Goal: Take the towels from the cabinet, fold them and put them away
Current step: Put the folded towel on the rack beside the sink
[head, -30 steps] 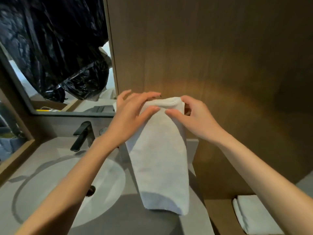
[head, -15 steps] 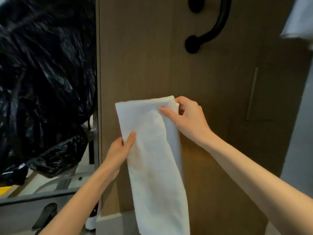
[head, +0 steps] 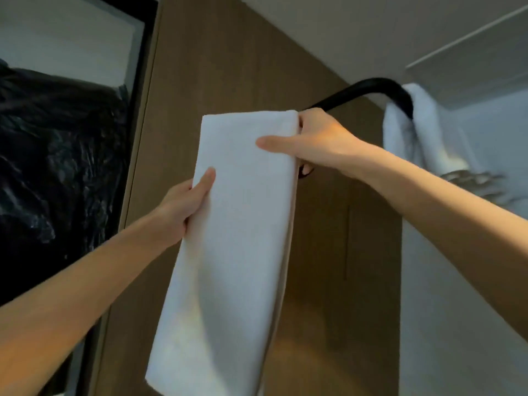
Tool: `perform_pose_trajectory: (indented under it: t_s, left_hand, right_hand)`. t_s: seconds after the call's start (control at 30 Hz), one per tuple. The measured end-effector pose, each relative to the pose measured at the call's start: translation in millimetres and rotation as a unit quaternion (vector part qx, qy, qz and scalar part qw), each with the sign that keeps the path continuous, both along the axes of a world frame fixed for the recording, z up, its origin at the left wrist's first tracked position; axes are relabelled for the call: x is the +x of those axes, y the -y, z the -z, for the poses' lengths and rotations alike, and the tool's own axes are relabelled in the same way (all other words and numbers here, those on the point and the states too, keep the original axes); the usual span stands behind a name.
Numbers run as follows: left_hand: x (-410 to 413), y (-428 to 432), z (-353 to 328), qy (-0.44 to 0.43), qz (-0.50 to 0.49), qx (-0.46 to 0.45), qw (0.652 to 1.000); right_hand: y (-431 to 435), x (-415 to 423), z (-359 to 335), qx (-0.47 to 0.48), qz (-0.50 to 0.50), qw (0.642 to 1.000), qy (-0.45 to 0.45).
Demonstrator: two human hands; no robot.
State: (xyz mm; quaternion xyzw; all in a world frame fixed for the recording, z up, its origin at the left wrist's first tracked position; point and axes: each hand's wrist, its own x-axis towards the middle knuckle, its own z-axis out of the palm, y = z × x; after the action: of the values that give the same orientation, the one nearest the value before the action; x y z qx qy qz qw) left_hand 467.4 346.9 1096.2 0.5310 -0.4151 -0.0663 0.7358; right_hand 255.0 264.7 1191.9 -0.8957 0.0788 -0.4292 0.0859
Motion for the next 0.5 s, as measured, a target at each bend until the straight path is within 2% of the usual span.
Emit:
perform_pose_trajectory:
  t_s: [0.07,0.13,0.23,0.33,0.5]
  left_hand:
    - [-1.0,5.4,-25.6,0.008,0.001,-0.015,1.000]
    - [-4.4,10.4,-48.1,0.010,-0.019,-0.038,0.999]
    - [-9.2,20.7,-74.0,0.055,-0.128,-0.076,0.987]
    - [-30.1,25.6,-90.1,0.151,-0.243,-0.047,0.957]
    - [-71.0,33.1,-92.5,0.287,-0.167,-0.055,0.942]
  right_hand:
    - [-1.2,0.8,-23.0,0.007,0.015,1.000,-0.004]
    - [2.1,6.7,-39.7,0.025,0.007,0.999,0.047]
    - [11.6,21.9,-62.2,0.074,0.004,0.985,0.157]
    - [17.5,32.3,-81.8,0.107,0.007,0.971,0.215]
    - [23.9,39.0,-110.6,0.104,-0.012,0.958,0.269]
